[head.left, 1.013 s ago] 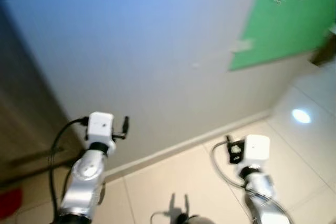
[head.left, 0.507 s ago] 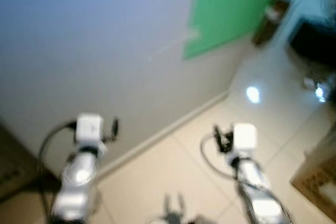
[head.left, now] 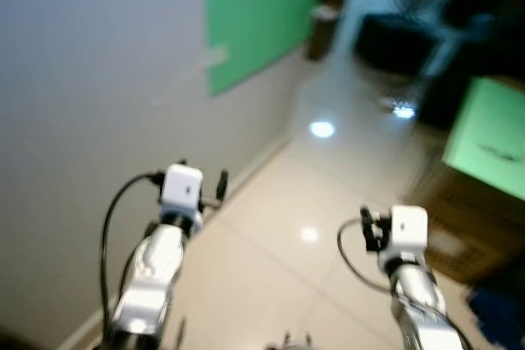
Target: Hang keys on a hook
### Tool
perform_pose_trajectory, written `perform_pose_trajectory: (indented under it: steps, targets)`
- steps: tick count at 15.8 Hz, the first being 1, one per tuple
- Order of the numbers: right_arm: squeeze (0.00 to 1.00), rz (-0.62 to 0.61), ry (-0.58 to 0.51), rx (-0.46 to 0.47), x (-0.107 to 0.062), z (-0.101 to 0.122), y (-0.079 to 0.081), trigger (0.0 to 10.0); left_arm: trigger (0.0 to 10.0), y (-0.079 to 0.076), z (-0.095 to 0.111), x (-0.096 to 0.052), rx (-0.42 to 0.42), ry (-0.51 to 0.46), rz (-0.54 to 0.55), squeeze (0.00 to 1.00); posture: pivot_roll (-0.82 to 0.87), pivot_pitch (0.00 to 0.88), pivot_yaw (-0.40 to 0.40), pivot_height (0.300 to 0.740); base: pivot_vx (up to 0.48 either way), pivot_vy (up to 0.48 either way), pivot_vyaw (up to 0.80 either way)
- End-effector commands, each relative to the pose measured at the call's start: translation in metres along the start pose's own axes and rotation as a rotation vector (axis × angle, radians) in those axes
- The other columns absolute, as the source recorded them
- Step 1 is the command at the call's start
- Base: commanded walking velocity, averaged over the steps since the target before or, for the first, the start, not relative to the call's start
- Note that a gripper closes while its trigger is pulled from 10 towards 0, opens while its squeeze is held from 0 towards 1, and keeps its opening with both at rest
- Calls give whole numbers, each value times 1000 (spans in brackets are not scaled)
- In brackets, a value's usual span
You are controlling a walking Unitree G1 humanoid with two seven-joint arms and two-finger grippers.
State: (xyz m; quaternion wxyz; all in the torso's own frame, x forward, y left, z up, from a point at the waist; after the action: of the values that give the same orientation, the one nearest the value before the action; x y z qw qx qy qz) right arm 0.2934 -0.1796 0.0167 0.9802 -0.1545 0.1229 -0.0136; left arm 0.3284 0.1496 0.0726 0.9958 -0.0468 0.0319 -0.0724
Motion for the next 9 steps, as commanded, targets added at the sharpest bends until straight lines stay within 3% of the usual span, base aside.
perform_pose_trajectory:
  steps: [1, 2, 5, 7, 9]
  targets:
    - [0, -16, -19, -15, 1, 6, -4, 10000, 10000, 1, 4, 1, -25, -14, 12, 0, -62, 0, -52, 740, 0, 0, -800]
    - [0, -54, -26, -4, 1, 13, -12, 10000, 10000, 1, 10, 2, -47, -61, 6, 0, -71, 0, -46, 740, 0, 0, -800]
    - [0, -87, -52, -5, 0, 20, -24, 10000, 10000, -18, 12, 2, -49, -79, -75, 0, -96, 4, -35, 740, 0, 0, -800]
    - [0, -71, -70, -58, -4, 21, -22, 10000, 10000, -28, 5, 1, -46, -35, -125, 0, -109, 5, -27, 740, 0, 0, -800]
    - [0, -63, -102, -45, -5, 28, -21, 10000, 10000, -32, 6, 1, -47, -43, -159, 0, -113, 9, -20, 740, 0, 0, -800]
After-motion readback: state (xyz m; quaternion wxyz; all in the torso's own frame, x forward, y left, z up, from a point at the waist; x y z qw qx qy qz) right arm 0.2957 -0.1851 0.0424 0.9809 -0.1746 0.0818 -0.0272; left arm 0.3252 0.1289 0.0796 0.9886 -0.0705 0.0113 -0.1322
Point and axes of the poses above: a point about 5 cm out from each wrist's last joint towards the gripper, its own x axis pointing out of the wrist towards the gripper, its own z axis along the axis of the wrist's last joint, y = z × x, the point moved 6 cm from there along x, pointing out of the wrist towards the gripper, and after that the axes turned 15 degrees about -x, right-handed, at the moved point
